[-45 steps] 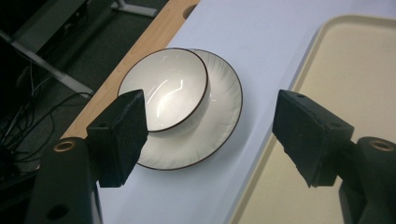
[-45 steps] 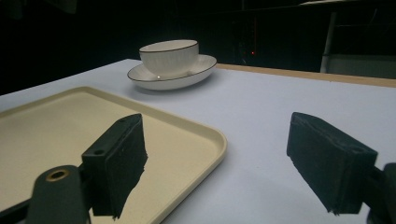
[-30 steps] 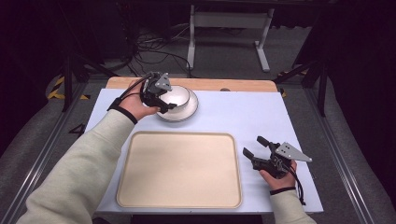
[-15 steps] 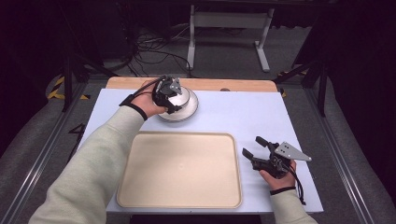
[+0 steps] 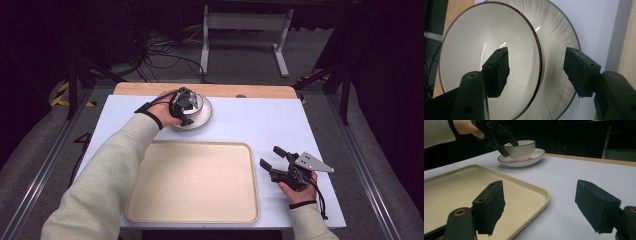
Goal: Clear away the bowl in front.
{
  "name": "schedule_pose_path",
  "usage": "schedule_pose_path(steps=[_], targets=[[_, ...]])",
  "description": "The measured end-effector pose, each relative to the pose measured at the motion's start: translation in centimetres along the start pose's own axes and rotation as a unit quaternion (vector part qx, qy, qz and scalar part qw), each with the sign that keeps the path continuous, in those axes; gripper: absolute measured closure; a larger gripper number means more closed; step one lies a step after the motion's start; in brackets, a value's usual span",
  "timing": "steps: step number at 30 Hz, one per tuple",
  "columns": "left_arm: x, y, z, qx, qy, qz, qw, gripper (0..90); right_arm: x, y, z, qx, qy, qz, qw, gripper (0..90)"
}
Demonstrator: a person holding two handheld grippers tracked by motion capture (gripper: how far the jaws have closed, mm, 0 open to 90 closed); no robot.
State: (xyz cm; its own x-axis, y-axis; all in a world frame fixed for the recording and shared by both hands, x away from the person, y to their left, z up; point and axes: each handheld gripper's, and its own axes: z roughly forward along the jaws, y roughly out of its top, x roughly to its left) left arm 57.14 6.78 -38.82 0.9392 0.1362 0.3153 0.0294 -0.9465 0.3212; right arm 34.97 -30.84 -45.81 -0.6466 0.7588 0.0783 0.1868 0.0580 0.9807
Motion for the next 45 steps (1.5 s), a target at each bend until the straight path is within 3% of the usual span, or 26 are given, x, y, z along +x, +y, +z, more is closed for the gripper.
schedule_pose_path(steps=[2, 8, 13, 19, 22, 26, 34, 38, 45], targets=[[0.1, 0.0, 0.4, 0.005, -0.008, 0.004, 1.0, 39.8, -0.1, 0.0, 0.0, -0.001, 0.001, 0.002, 1.0, 25.0], [0.2, 0.2, 1.3, 0.034, -0.021, 0.016, 0.9991, 55.5, -0.1, 0.0, -0.1, -0.002, 0.004, 0.007, 1.0, 25.8], [0.2, 0.4, 1.8, 0.063, -0.04, 0.034, 0.9966, 66.9, -0.2, 0.0, -0.1, -0.004, 0.006, 0.009, 0.9999, 26.9], [0.4, 0.7, 1.6, 0.075, -0.034, 0.054, 0.9951, 79.4, -0.2, 0.0, -0.2, -0.005, 0.007, 0.011, 0.9999, 26.9], [0.3, 0.8, 1.6, 0.078, -0.026, 0.072, 0.994, 81.2, -0.2, 0.0, -0.2, -0.006, 0.007, 0.012, 0.9999, 26.9], [0.2, 0.8, 1.5, 0.081, -0.022, 0.077, 0.9935, 82.5, -0.2, 0.0, -0.2, -0.005, 0.007, 0.012, 0.9999, 27.2], [0.1, 0.7, 0.9, 0.087, -0.019, 0.071, 0.9935, 81.8, -0.3, 0.0, -0.1, -0.005, 0.008, 0.011, 0.9999, 27.5], [0.1, 0.6, 0.0, 0.088, -0.017, 0.061, 0.9941, 82.5, -0.2, 0.0, -0.1, -0.005, 0.009, 0.011, 0.9999, 27.5], [-0.2, 0.8, -2.1, 0.088, -0.018, 0.063, 0.9939, 82.1, -0.3, 0.0, -0.1, -0.004, 0.008, 0.01, 0.9999, 27.4]])
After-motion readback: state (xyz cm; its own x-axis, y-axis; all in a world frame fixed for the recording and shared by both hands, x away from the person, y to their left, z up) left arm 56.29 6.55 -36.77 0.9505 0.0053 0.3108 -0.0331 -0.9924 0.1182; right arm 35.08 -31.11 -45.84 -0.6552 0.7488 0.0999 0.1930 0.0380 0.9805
